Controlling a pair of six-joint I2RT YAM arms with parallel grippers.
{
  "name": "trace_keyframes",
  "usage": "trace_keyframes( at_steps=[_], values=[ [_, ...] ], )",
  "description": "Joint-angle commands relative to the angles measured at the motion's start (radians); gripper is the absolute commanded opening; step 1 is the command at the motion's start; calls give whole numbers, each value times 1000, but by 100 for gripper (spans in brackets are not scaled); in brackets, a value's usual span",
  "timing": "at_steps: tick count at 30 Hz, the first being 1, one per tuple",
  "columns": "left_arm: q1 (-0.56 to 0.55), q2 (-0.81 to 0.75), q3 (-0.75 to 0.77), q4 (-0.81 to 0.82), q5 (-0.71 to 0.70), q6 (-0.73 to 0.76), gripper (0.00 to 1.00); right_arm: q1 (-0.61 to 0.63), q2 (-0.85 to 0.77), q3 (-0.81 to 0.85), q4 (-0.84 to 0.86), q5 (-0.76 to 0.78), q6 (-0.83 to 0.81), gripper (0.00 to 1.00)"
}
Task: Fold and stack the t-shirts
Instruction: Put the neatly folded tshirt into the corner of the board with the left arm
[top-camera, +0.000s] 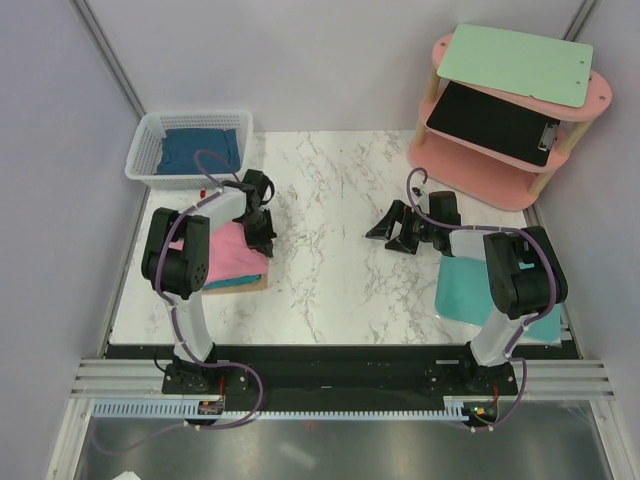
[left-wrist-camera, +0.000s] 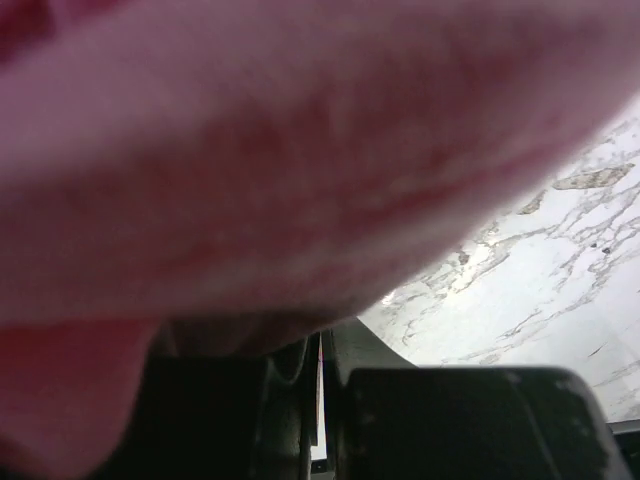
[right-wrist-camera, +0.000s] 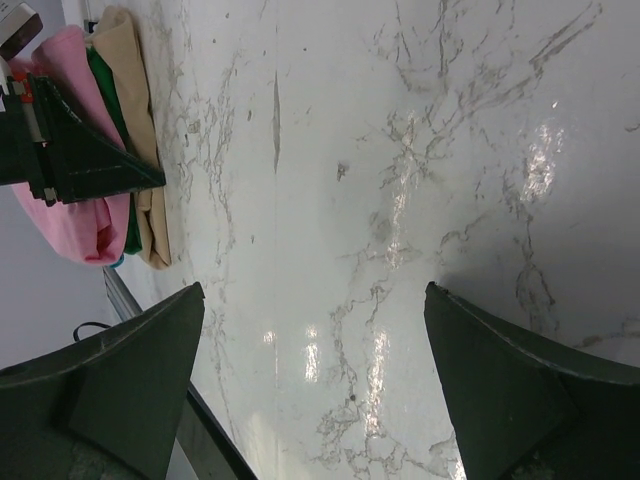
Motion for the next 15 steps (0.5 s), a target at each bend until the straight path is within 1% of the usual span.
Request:
trace_keyframes(
  at_steps=[1,5,8,11,14,15],
  values=[
    [80,-24,-23,-70,-120,40,2,-5,-39,28,-13,22,-33,98],
    [152,-59,-70,-90,-162,72,2,-7,-35,29,-13,20,-30,98],
    [203,-77,-94,-122,-218,87,2,-9,-28,32,-10,20,-27,98],
    [256,-97,-115,-137,-248,97,2,-7,-22,28,20,10,-7,98],
    [302,-109,-101,-180,-317,103,2,-7,-16,22,36,-9,8,98],
    [307,-114,-94,-197,-367,106,2,-7,-15,20,37,-12,8,98]
  ],
)
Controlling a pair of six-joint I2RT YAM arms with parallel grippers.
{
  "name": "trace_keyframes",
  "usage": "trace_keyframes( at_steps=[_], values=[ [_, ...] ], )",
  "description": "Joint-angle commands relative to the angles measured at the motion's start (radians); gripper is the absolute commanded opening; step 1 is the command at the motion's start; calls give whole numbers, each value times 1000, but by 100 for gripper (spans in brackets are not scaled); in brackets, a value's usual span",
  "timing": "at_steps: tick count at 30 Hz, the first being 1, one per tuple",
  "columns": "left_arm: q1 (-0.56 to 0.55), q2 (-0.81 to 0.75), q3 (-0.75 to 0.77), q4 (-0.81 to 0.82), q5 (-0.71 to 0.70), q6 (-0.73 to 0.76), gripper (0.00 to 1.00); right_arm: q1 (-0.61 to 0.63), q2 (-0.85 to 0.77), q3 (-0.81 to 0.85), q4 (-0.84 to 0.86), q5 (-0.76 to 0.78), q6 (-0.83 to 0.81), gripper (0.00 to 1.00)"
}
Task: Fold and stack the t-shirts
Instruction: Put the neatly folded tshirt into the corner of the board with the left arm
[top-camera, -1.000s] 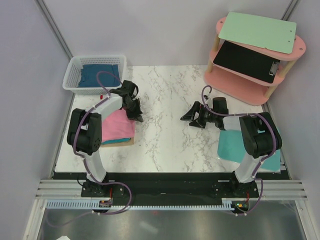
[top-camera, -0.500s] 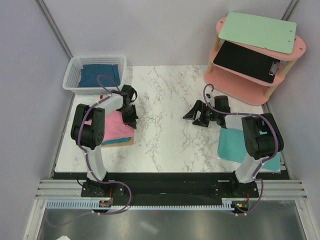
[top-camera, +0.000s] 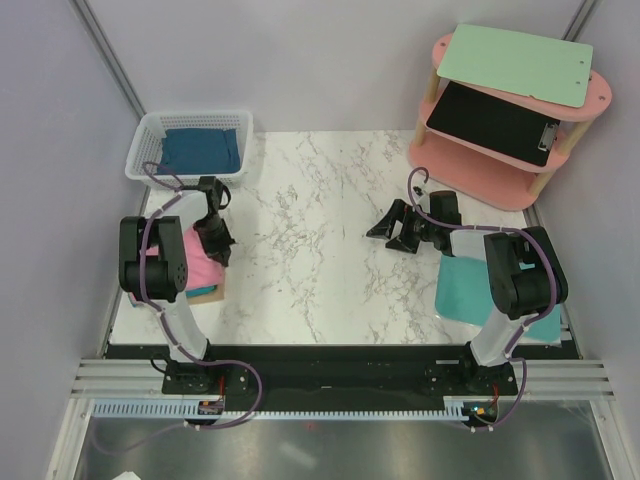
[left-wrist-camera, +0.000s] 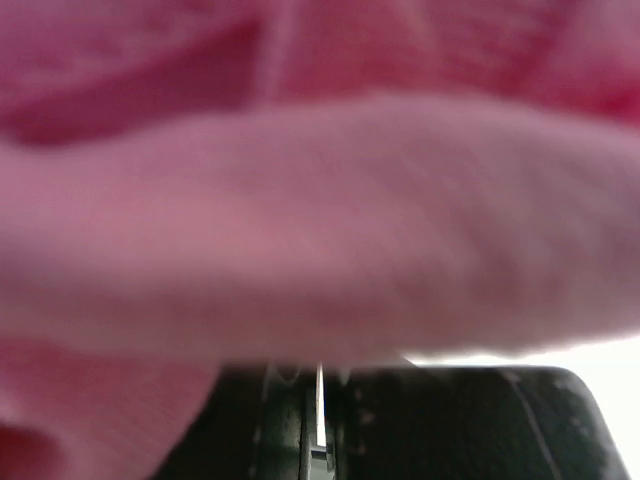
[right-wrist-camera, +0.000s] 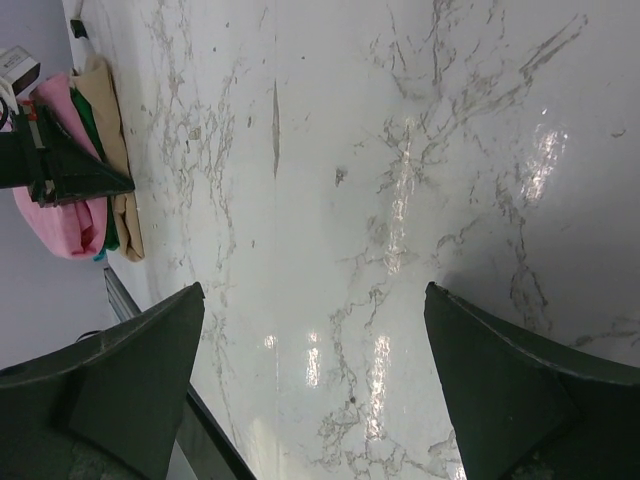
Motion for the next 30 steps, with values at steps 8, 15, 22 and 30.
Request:
trace_keyframes(
  at_steps=[8,15,22,30],
  values=[
    [142,-84,-30,-173,-376,65,2,-2,-8,7,47,-26,6,98],
    [145,-188,-27,-130,-221,96,2,-4,-20,2,47,-23,7,98],
    [60,-384,-2,-73,-137,125,71,-2,-33,5,32,-6,-6,98],
    [-133,-426,56,60,-94,116,100,-4,-50,16,-14,24,-40,98]
  ],
)
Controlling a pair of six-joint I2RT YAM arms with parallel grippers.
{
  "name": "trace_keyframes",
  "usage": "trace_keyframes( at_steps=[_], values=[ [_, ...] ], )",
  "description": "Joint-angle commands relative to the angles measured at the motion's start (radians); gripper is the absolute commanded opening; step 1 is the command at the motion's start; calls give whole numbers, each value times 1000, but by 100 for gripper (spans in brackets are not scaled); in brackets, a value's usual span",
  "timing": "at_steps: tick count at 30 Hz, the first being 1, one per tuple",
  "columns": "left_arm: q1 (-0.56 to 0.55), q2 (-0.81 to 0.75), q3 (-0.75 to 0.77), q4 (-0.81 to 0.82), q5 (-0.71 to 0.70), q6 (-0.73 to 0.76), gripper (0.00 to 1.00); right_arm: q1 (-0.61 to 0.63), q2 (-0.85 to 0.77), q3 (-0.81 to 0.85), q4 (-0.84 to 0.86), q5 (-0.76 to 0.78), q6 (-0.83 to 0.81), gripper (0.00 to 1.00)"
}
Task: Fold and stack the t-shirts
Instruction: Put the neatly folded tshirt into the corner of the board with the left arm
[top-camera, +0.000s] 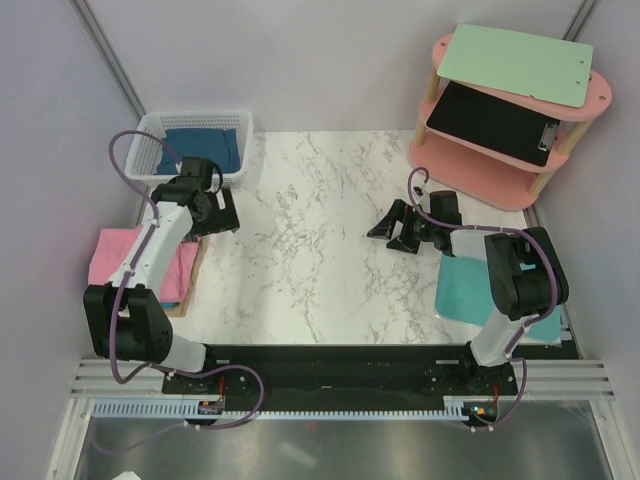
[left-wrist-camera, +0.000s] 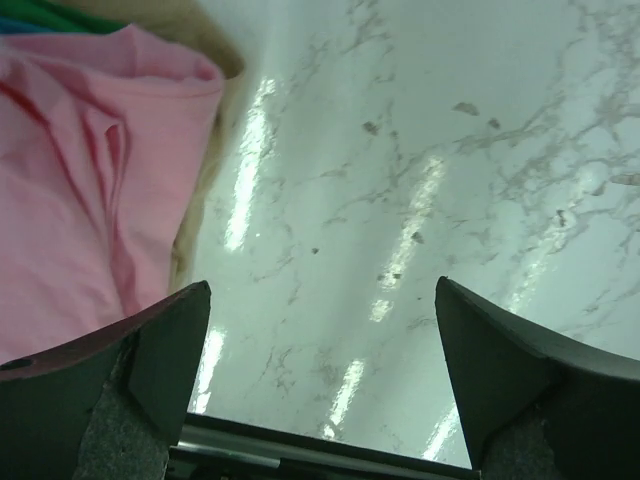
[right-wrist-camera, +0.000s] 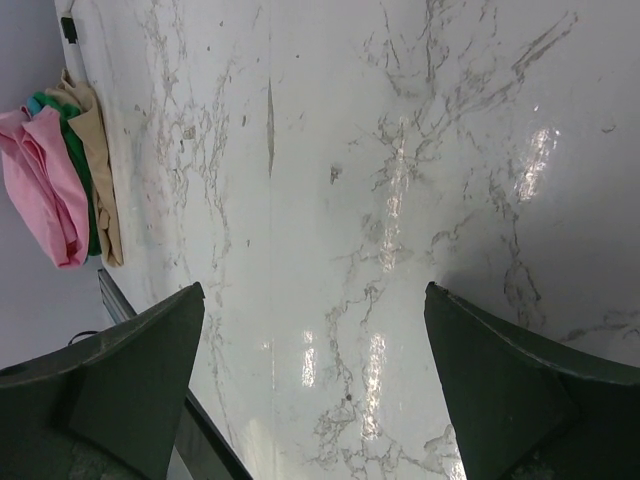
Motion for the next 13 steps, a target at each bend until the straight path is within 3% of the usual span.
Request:
trace_keyframes(
  at_steps=[1,6,13],
  values=[
    [-107,28,64,118,55,10,100,-4,-45,16,-11,16,-37,98],
    [-230,148,116,191,101,-7,100,-4,-49,14,-39,40,-66,98],
    [-307,302,127,288,181,-22,100,-21,-74,14,-114,109,-131,98]
  ],
)
